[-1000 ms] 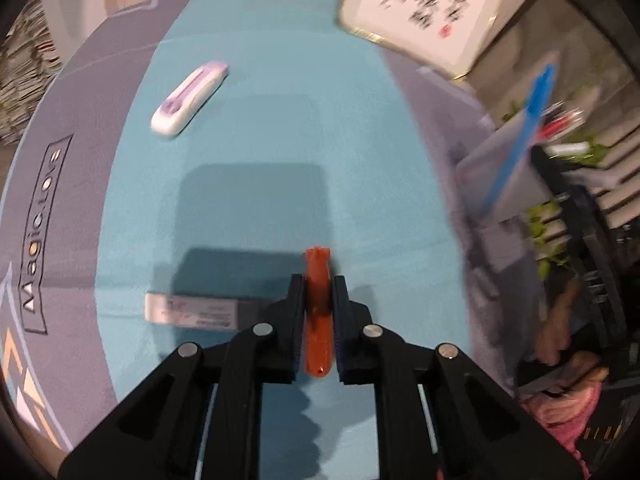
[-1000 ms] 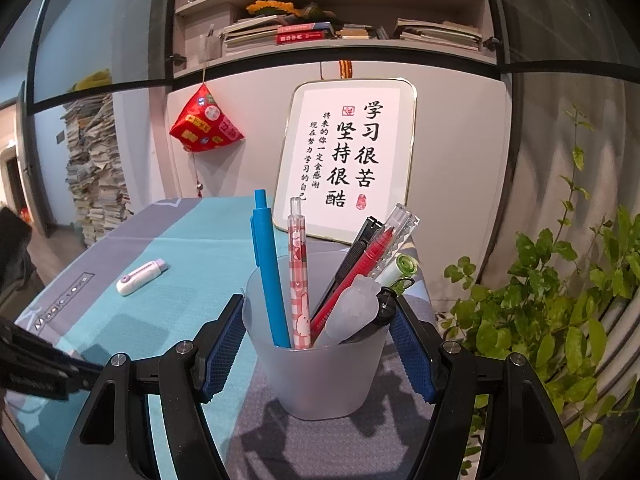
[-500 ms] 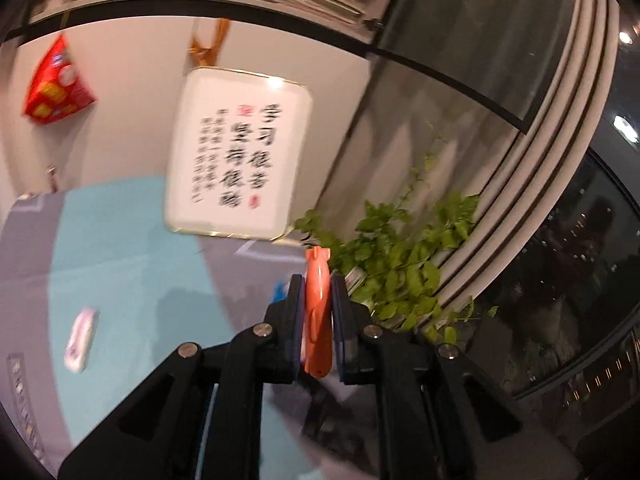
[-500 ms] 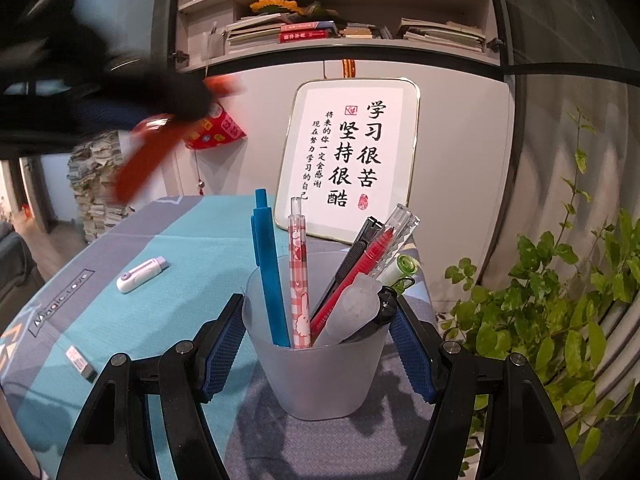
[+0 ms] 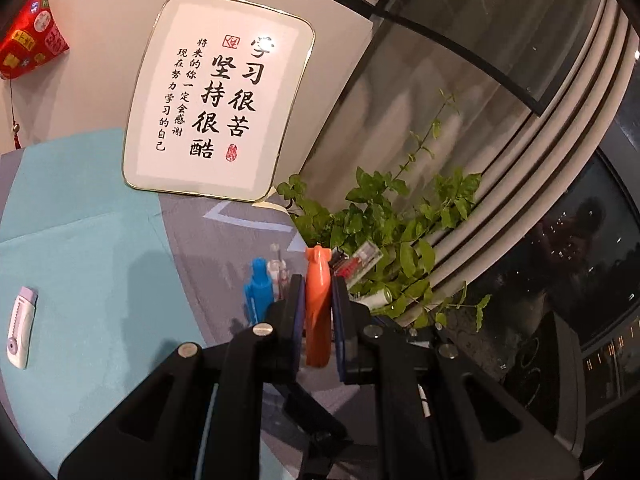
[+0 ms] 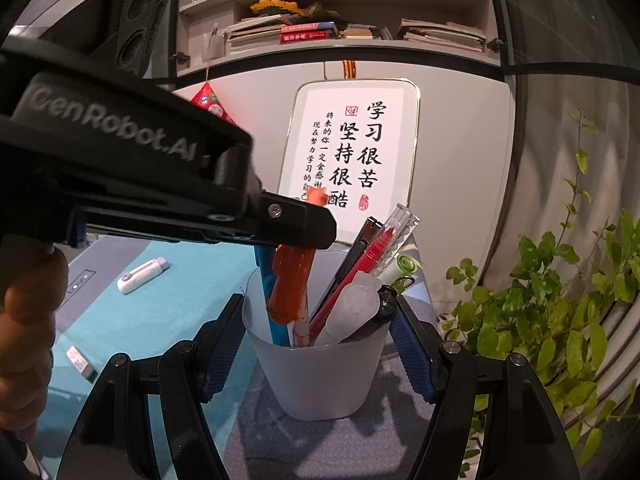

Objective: Organize stationery
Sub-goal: 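Lower the orange box cutter into the cup and open the left tool, then grasp the small white eraser on the mat with the left tool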

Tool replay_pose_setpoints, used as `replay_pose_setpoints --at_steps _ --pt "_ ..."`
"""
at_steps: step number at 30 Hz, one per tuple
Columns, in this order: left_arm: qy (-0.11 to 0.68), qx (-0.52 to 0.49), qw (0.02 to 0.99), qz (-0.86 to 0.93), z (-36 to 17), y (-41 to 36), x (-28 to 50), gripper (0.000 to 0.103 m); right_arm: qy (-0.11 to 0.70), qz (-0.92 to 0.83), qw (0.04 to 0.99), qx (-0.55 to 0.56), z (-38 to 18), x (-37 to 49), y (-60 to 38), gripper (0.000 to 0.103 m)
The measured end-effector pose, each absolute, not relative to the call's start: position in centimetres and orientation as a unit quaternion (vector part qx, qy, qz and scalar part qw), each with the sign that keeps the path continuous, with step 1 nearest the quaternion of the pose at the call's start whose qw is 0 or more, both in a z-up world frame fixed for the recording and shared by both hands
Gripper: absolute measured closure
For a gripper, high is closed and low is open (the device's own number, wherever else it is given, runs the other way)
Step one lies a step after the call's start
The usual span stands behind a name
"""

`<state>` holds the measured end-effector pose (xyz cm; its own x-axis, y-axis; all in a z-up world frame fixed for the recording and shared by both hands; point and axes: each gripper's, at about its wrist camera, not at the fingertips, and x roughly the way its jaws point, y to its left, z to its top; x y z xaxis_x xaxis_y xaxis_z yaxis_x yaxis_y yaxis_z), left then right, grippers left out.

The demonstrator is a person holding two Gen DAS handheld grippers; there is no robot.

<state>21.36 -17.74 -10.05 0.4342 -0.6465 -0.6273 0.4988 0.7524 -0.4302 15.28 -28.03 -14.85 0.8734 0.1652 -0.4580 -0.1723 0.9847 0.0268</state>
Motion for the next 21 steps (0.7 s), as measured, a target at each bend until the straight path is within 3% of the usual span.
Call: replay_pose_setpoints --at_steps 4,11,14,21 --pt "0.422 -0.089 0.836 -0.338 -10.0 -17.3 20.9 0.077 0.238 0.088 0.967 -0.007 -14.8 15.3 -28.1 0.031" --pt "0.428 -0.112 0.85 -0.287 -8.5 -12.1 18.6 0.063 0.242 0.088 0.966 -0.006 -14.7 15.3 -28.1 0.031" --pt "0.459 -0.122 0.856 -0.206 -9.4 -8.1 17.7 0.059 0.242 0.087 0.966 -0.006 -14.7 15.3 -28.1 0.031" --pt "0.554 -0.206 0.805 -0.038 -14.8 0.7 15.9 0.059 0.241 0.085 0.967 -0.006 -14.7 15.3 -28.0 0.031"
